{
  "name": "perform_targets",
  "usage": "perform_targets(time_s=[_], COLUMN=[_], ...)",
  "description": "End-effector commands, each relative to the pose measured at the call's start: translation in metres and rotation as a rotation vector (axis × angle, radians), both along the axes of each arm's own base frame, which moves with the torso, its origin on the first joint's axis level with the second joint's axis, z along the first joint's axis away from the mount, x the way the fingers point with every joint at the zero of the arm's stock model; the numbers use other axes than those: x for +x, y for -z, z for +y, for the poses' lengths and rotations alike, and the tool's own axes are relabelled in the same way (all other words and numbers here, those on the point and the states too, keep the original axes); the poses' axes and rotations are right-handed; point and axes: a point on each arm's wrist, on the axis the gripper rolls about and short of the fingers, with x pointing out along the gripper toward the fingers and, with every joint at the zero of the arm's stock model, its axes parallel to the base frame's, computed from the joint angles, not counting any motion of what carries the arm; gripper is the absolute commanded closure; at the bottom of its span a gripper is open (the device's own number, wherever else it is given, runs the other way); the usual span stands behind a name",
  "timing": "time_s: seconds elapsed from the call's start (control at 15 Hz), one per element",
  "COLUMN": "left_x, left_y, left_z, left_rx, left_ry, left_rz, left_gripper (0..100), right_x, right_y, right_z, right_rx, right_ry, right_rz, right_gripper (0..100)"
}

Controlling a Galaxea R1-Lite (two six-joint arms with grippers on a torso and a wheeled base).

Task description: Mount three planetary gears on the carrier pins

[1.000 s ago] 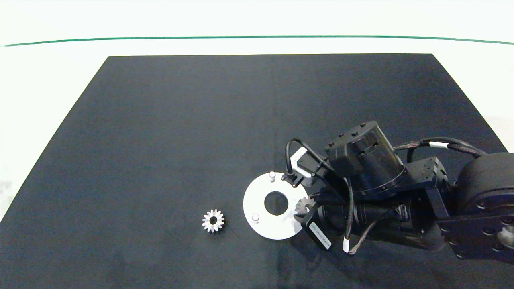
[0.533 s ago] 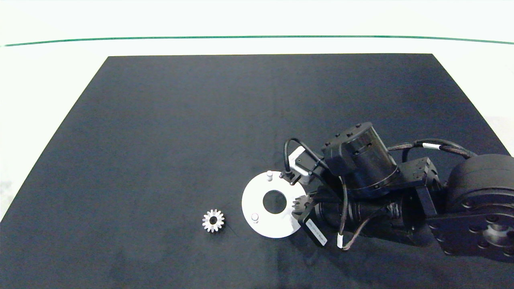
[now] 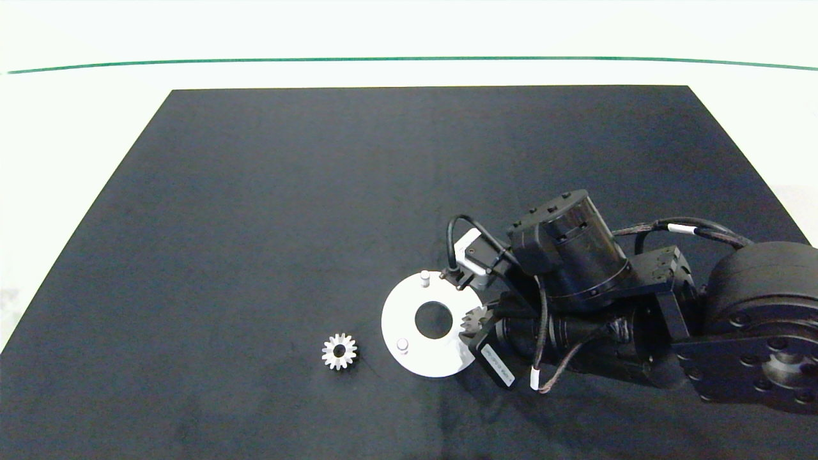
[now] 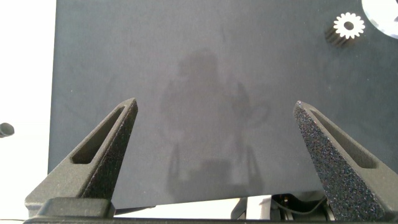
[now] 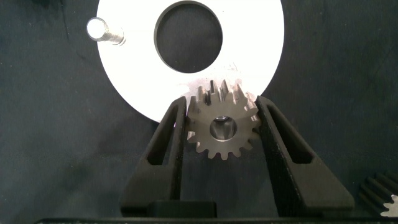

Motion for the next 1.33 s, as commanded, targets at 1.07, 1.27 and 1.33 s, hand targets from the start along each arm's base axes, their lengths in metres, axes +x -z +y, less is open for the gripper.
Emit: perform_targets(time_s=[1.07, 1.27, 1.33], left_x=[-0.0007, -0.0005, -0.0004], left_y=[-0.0031, -0.004, -0.0042], left_z=[-0.0002, -0.0002, -0.0002], left_rx=[-0.002, -0.002, -0.002], left_ry=[0.007, 0.007, 0.007], left_rz=[-0.005, -0.005, -0.006], left_gripper=[0, 0, 0], right_x=[0.0036, 0.005, 0.005], right_y=[0.0029, 0.004, 0.004], right_z=[0.0, 0.0016, 0.0016], right_rx=[-0.007, -0.006, -0.006], right_ry=[0.008, 0.009, 0.009], right_rz=[0.006, 0.007, 0.007], right_gripper=[93, 93, 93])
